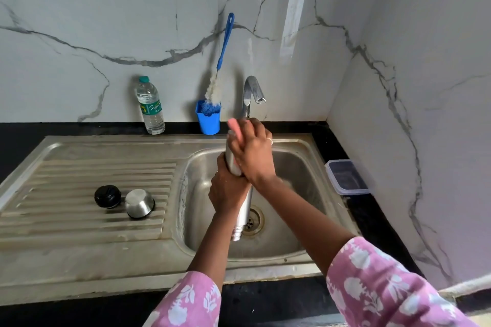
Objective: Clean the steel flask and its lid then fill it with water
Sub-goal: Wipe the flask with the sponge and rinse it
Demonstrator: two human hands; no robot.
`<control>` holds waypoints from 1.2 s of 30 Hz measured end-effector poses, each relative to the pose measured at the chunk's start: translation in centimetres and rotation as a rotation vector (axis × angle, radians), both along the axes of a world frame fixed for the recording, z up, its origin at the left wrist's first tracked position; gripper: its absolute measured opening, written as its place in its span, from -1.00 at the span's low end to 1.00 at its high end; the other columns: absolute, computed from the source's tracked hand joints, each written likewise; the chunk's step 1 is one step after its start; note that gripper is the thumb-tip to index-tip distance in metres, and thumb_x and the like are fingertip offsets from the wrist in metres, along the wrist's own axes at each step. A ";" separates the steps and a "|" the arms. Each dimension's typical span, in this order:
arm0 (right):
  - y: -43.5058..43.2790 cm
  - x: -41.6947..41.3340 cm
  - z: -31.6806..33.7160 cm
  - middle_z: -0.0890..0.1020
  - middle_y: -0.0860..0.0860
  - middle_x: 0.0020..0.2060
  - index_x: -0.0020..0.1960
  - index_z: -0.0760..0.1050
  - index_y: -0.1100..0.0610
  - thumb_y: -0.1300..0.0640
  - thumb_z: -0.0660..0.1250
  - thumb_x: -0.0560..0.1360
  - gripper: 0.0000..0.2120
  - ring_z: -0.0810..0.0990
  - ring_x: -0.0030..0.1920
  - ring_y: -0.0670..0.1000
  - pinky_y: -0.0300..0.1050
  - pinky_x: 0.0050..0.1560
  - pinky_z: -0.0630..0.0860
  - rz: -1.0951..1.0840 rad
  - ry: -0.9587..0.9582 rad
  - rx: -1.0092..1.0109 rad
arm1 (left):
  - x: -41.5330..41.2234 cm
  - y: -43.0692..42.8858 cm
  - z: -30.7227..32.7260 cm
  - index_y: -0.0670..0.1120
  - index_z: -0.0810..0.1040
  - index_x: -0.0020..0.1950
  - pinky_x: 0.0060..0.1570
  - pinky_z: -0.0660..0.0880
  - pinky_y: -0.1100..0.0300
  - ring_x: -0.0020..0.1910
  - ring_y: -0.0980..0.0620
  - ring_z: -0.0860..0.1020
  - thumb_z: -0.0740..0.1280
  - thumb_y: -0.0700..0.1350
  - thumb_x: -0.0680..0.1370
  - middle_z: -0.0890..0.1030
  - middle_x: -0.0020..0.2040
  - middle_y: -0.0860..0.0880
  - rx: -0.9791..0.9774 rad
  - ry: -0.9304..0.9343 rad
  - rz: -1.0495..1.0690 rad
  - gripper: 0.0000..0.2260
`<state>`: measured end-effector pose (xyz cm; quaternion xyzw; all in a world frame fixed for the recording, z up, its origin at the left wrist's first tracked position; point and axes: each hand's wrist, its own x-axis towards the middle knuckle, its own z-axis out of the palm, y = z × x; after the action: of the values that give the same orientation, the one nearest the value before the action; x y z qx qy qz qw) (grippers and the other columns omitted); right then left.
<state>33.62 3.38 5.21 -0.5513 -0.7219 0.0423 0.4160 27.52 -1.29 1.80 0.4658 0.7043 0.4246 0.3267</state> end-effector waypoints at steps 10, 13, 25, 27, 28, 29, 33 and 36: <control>2.6 -0.1 6.3 0.54 0.03 0.02 0.12 0.51 0.00 -0.09 0.19 0.51 -0.72 0.53 0.04 0.14 -0.04 -0.04 0.46 0.121 -0.544 -0.313 | 0.0 0.5 0.6 0.05 0.24 0.44 0.02 0.51 -0.07 0.05 -0.21 0.55 0.49 -0.03 0.24 0.59 0.10 -0.09 0.087 0.029 0.019 -0.19; 3.1 -0.3 8.6 0.55 -0.02 -0.06 0.11 0.52 0.00 0.16 0.27 0.44 -0.75 0.52 -0.04 0.08 -0.11 -0.16 0.41 0.149 -0.632 -0.522 | 0.6 0.2 0.8 0.03 0.25 0.44 0.04 0.49 -0.03 0.08 -0.20 0.54 0.51 -0.05 0.25 0.58 0.13 -0.08 0.110 0.078 0.027 -0.19; 4.3 3.5 6.3 0.62 0.18 0.07 0.08 0.60 0.04 0.01 0.31 0.37 -0.69 0.61 -0.09 -0.10 -0.15 0.05 0.50 0.499 0.492 -0.977 | 0.7 0.1 -0.1 0.08 0.28 0.37 0.01 0.48 0.02 0.00 -0.14 0.56 0.52 -0.07 0.23 0.58 0.08 -0.03 0.087 0.008 0.055 -0.24; 3.6 3.4 5.2 0.63 0.01 0.00 0.10 0.56 0.04 0.07 0.30 0.39 -0.71 0.59 -0.08 -0.09 -0.25 -0.04 0.49 0.497 0.700 -0.921 | 0.7 0.3 -0.3 0.07 0.28 0.36 -0.01 0.49 0.02 -0.03 -0.13 0.55 0.51 -0.06 0.23 0.58 0.06 -0.03 0.066 -0.025 0.060 -0.25; 3.4 3.2 4.7 0.63 -0.02 0.00 0.13 0.54 0.05 0.11 0.28 0.44 -0.73 0.58 -0.07 -0.11 -0.30 -0.09 0.48 0.460 0.723 -0.863 | 0.7 0.3 -0.3 0.07 0.28 0.36 -0.01 0.49 0.03 -0.06 -0.11 0.55 0.51 -0.06 0.23 0.58 0.06 -0.03 0.056 -0.041 0.057 -0.26; 3.2 3.0 4.1 0.63 -0.03 0.01 0.12 0.54 0.03 0.13 0.27 0.47 -0.76 0.59 -0.06 -0.12 -0.32 -0.10 0.48 0.420 0.740 -0.794 | 0.7 0.4 -0.4 0.06 0.28 0.36 -0.02 0.49 0.04 -0.08 -0.10 0.54 0.52 -0.07 0.24 0.58 0.05 -0.03 0.045 -0.054 0.051 -0.26; 2.1 2.2 2.5 0.63 -0.07 -0.20 0.06 0.60 0.01 0.03 0.31 0.48 -0.81 0.58 -0.15 -0.08 -0.19 -0.07 0.46 0.171 0.770 -0.496 | 0.6 1.0 -0.3 0.05 0.31 0.33 -0.15 0.43 0.14 -0.13 -0.04 0.52 0.53 -0.08 0.24 0.56 -0.02 0.03 0.018 -0.065 0.005 -0.28; 1.5 2.3 1.6 0.61 0.01 -0.04 0.13 0.57 0.06 0.06 0.28 0.54 -0.79 0.56 -0.02 -0.01 -0.19 -0.01 0.46 0.116 0.656 -0.337 | 0.3 1.5 -0.1 0.09 0.32 0.31 -0.18 0.44 0.14 -0.11 -0.08 0.56 0.53 -0.06 0.23 0.61 -0.01 0.00 -0.014 -0.052 -0.040 -0.29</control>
<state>35.90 4.84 6.82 -0.5273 -0.5632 0.3586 0.5255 27.82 0.22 1.67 0.4662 0.6891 0.4251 0.3566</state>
